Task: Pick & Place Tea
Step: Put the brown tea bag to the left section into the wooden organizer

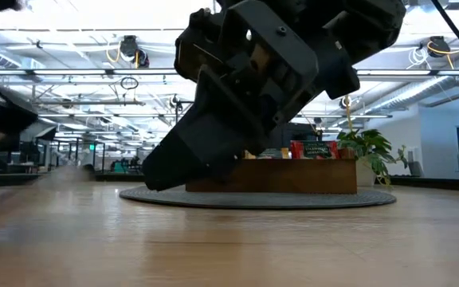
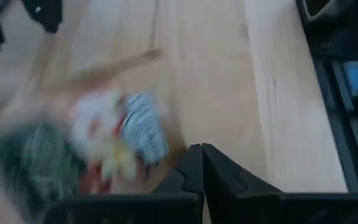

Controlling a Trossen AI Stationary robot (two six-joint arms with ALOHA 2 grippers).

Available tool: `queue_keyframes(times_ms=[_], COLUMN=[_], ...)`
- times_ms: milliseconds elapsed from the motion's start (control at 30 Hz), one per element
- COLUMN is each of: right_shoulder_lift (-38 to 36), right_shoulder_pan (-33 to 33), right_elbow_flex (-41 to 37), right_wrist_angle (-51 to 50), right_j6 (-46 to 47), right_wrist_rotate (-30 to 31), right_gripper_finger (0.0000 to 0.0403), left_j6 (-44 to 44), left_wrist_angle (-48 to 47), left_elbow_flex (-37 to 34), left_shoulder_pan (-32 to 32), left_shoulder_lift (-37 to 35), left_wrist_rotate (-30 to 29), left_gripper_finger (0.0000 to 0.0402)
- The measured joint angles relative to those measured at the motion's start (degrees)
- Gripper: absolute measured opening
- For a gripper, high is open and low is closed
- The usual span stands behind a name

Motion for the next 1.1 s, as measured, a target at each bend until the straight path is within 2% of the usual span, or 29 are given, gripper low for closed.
queue_keyframes(times_ms=[300, 467, 600, 767, 900, 1100], right_shoulder_lift=[0.59, 0.59, 0.59, 0.61, 0.55, 0.52], right_shoulder_pan=[-1.57, -2.04, -2.69, -4.54, -5.28, -4.33], right_elbow_flex=[-0.04, -0.02, -0.04, -0.02, 0.02, 0.02], right_wrist_angle=[0.97, 2.88, 1.51, 1.08, -1.31, 0.56], right_j6=[2.52, 3.93, 4.53, 10.74, 15.64, 20.08], right_wrist_rotate=[-1.98, -8.93, -10.23, -17.82, -19.76, -21.9], right_gripper_finger=[0.0142, 0.0142, 0.0142, 0.0142, 0.0142, 0.0142], left_j6=[0.86, 1.27, 1.29, 1.24, 1.58, 2.79], left_wrist_angle=[1.02, 0.4, -0.03, 0.04, 0.15, 0.03], left_elbow_flex=[0.12, 0.12, 0.12, 0.11, 0.08, 0.06], left_shoulder_pan=[2.33, 2.33, 2.31, 2.37, 2.4, 2.42], left_shoulder_lift=[1.55, 1.61, 2.1, 3.24, 3.4, 3.4], left_wrist_rotate=[2.05, 2.05, 2.01, 2.14, 2.38, 2.44], left_gripper_finger=[0.0006, 0.0005, 0.0007, 0.0003, 0.0009, 0.0004])
